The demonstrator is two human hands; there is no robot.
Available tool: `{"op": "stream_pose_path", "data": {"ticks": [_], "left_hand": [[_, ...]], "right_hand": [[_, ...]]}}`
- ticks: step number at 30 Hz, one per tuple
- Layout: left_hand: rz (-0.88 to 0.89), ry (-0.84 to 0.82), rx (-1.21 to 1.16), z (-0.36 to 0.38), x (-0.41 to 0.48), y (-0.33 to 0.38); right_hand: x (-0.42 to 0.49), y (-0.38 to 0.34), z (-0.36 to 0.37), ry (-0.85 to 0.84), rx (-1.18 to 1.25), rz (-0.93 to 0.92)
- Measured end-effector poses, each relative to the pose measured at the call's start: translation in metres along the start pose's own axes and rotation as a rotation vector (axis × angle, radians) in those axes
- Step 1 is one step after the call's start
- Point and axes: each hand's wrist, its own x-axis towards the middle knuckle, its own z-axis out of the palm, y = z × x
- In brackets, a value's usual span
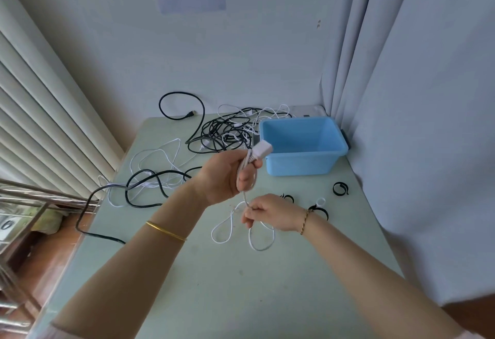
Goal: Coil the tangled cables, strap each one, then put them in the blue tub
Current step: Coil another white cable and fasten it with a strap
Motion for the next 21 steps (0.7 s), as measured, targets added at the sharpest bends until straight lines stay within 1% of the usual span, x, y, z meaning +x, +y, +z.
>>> {"op": "stream_pose_path", "data": {"ticks": [2,4,6,8,9,11,15,18,21], "left_hand": [[-0.078,-0.093,0.165,-0.001,-0.003,0.0],[-0.175,-0.165,0.287,-0.004,-0.006,-0.003],[-0.243,-0.199,0.378,-0.008,-0.007,-0.005],[-0.303,-0.182,0.458,-0.011,-0.006,-0.007],[-0.335,-0.16,0.507,-0.012,-0.006,-0.007],[-0.378,-0.088,0.631,-0.012,-0.006,-0.008],[-0.374,0.085,0.798,-0.01,-0.001,-0.012],[-0.328,0.192,0.912,-0.006,0.003,-0.013],[-0.206,0.312,0.882,-0.006,0.01,-0.013]], "right_hand": [[0.002,0.001,-0.012,0.133,-0.073,0.003],[0.003,-0.001,-0.026,0.234,-0.079,0.012],[0.001,-0.004,-0.04,0.265,-0.076,0.004],[0.001,-0.003,-0.049,0.255,-0.221,-0.012],[0.001,-0.003,-0.053,0.266,-0.283,-0.01],[-0.001,-0.004,-0.059,0.317,-0.32,0.006],[-0.004,-0.016,-0.059,0.37,-0.348,-0.004],[-0.006,-0.028,-0.052,0.425,-0.334,-0.043],[-0.008,-0.038,-0.041,0.477,-0.217,-0.052]]}}
